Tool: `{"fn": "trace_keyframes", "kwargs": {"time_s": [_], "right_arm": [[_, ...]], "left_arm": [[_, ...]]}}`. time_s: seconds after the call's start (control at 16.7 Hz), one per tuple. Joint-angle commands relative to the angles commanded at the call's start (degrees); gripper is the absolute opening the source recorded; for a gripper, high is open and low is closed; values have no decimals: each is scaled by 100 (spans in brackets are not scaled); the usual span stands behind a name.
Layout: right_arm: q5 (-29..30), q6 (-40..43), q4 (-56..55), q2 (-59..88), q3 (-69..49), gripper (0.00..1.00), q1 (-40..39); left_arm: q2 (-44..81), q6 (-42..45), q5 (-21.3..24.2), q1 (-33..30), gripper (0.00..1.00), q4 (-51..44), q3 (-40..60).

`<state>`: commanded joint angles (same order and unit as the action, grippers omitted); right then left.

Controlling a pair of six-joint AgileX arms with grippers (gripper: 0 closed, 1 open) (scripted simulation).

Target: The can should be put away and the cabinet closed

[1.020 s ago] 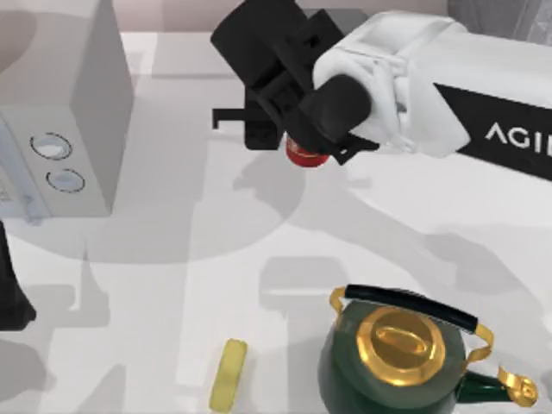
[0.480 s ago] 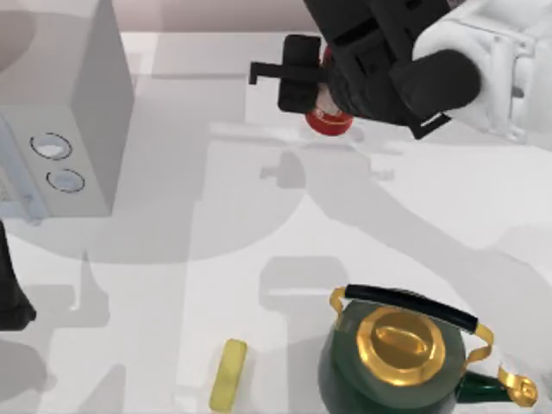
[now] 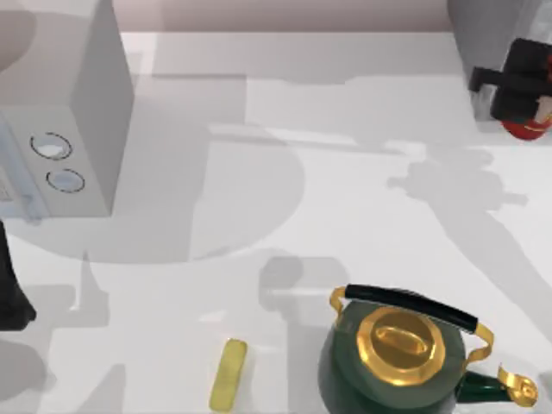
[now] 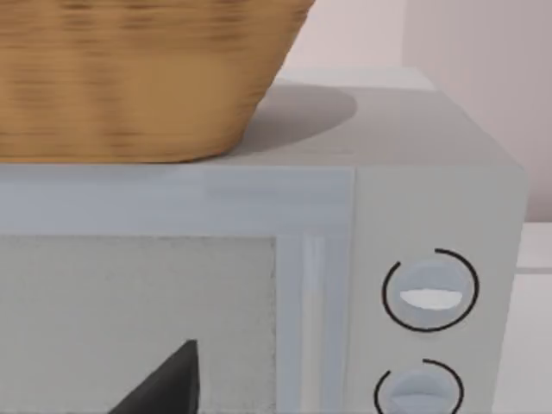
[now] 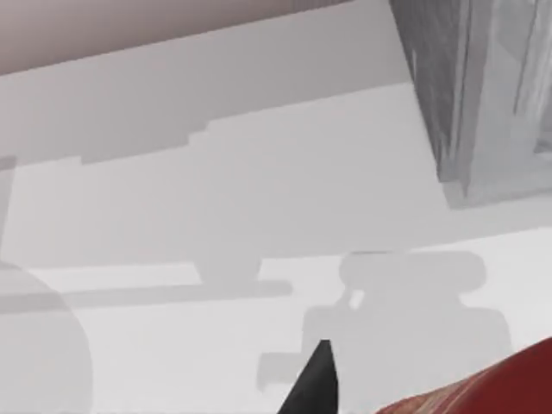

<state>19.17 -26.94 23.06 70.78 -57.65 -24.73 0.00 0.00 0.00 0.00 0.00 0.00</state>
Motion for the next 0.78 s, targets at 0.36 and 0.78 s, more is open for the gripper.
{"fn": "trace_keyframes", "kwargs": {"time_s": [0.36,0.78], "right_arm": [[-229,1186,-631,-3613,2852,0,1055],[-1412,2601,-1882,-6548,5344,0,2226]], "left_arm": [[0,0,0,0,100,0,0],[0,0,0,0,100,0,0]]}}
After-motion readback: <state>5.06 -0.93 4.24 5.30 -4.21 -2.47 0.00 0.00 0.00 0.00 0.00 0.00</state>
